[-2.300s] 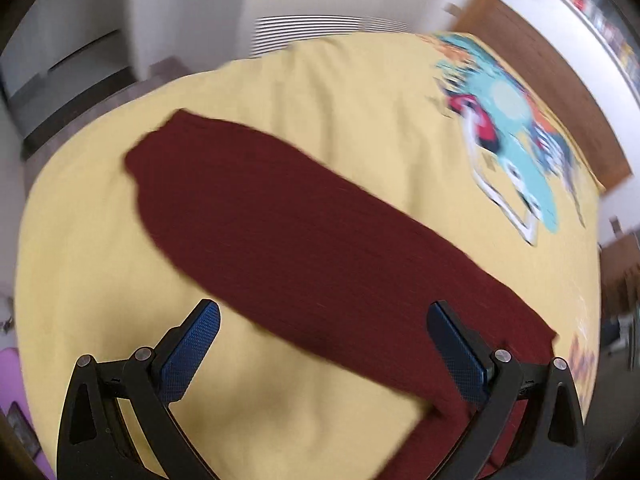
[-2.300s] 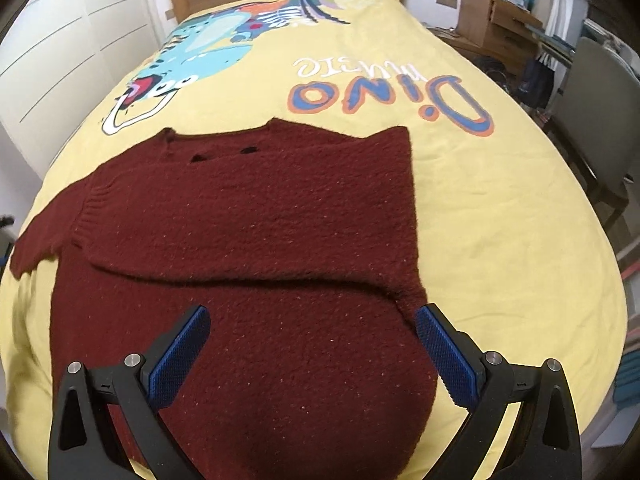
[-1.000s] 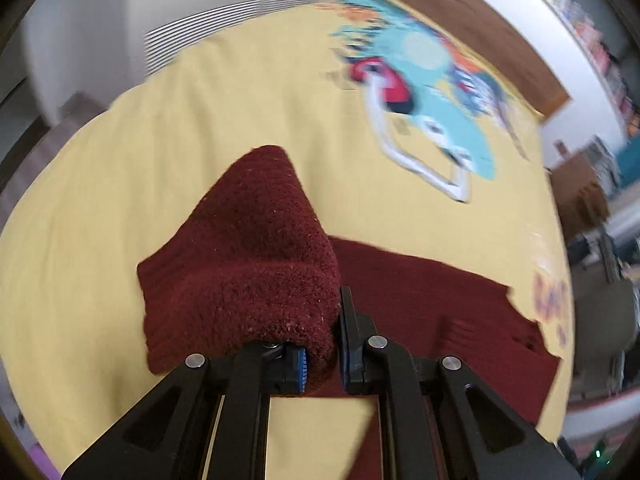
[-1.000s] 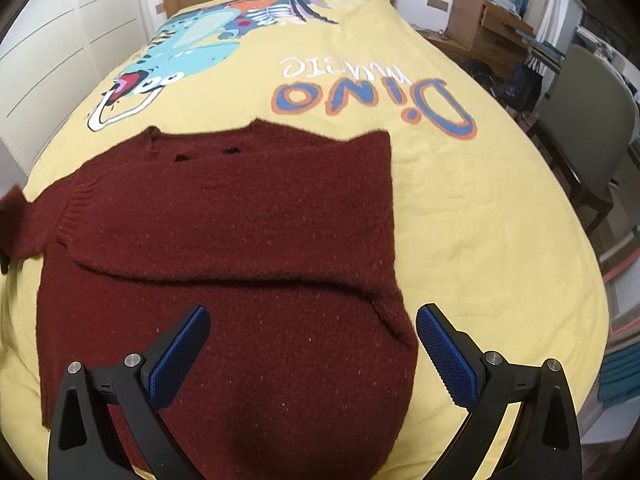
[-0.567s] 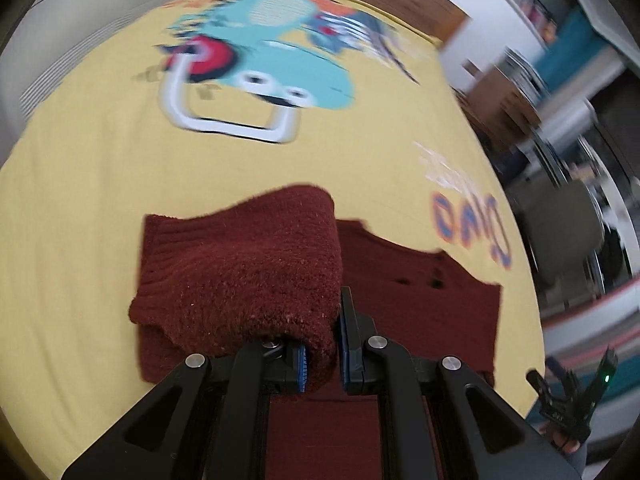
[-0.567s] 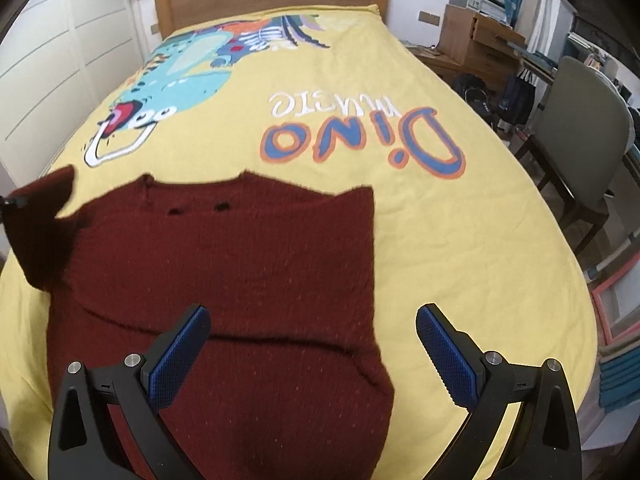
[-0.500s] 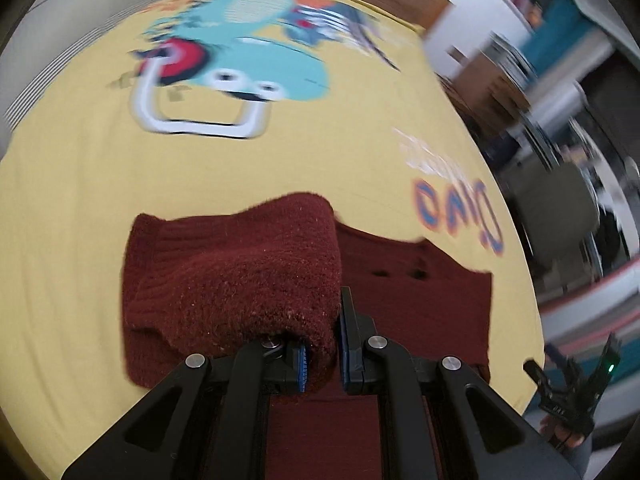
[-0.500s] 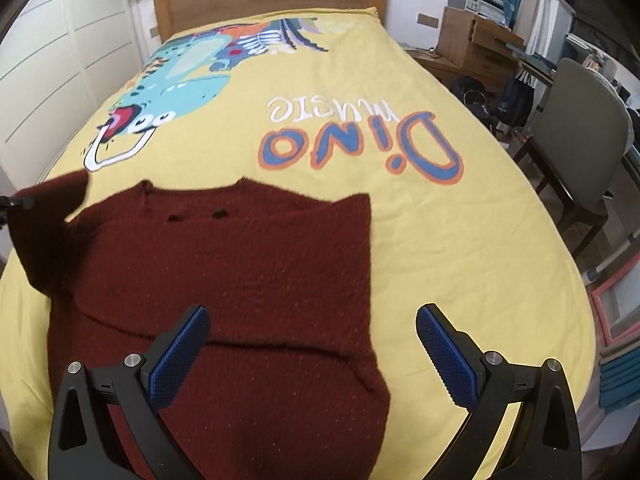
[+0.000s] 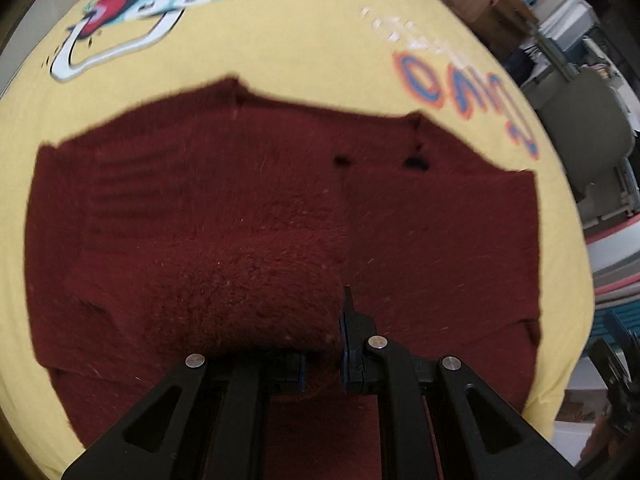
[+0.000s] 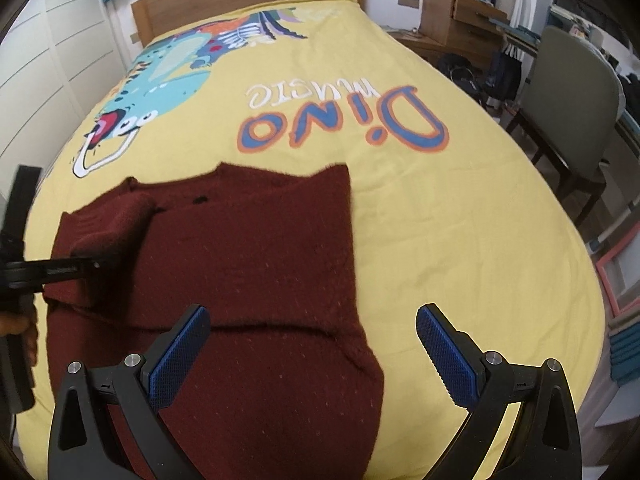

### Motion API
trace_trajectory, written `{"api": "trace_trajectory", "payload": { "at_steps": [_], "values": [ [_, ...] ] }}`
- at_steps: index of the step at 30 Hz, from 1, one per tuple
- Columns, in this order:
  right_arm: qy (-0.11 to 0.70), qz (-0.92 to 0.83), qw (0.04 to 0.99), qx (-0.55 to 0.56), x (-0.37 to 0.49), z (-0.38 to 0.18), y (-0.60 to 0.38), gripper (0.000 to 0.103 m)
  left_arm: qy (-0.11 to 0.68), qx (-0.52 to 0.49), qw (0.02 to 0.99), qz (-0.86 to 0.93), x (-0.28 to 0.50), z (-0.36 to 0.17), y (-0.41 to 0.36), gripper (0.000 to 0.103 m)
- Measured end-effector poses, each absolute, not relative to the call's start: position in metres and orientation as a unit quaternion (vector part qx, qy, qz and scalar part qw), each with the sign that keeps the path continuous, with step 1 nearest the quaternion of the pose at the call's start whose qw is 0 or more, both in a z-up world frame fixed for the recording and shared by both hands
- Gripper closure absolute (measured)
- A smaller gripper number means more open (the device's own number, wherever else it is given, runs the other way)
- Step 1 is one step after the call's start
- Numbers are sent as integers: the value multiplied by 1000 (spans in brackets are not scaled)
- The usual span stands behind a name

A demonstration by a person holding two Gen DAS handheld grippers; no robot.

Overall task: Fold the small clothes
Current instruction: 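Release the folded side with the left gripper and smooth the sweater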

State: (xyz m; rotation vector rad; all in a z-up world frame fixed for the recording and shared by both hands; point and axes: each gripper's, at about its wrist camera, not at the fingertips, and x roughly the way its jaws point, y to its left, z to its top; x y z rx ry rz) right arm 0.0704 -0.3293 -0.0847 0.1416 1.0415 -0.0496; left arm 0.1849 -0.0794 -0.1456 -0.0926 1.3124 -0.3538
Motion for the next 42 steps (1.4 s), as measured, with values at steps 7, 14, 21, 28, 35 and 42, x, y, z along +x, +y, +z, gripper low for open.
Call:
{"api": "trace_trajectory", "payload": {
  "at_steps": [7,14,21,28,35,42],
  "values": [
    [514,-28,855,68,62,-109,-330,0,614,-4,772,-166,180,-161,-88,90],
    [521,-23,850,70,61,-118,-326,0,622,8,771,-137,181,-158,-89,26],
    [516,-23,853,76,58,-117,-331,0,618,22,774,-137,178,-141,-90,1],
    [513,-25,855,69,54,-117,-331,0,616,42,772,-151,167,-136,-69,1],
    [518,-21,853,64,54,-119,-328,0,600,75,781,-154,150,-127,-32,1],
    [519,-16,852,58,57,-119,-321,0,599,100,784,-127,139,-131,32,1]
  ]
}}
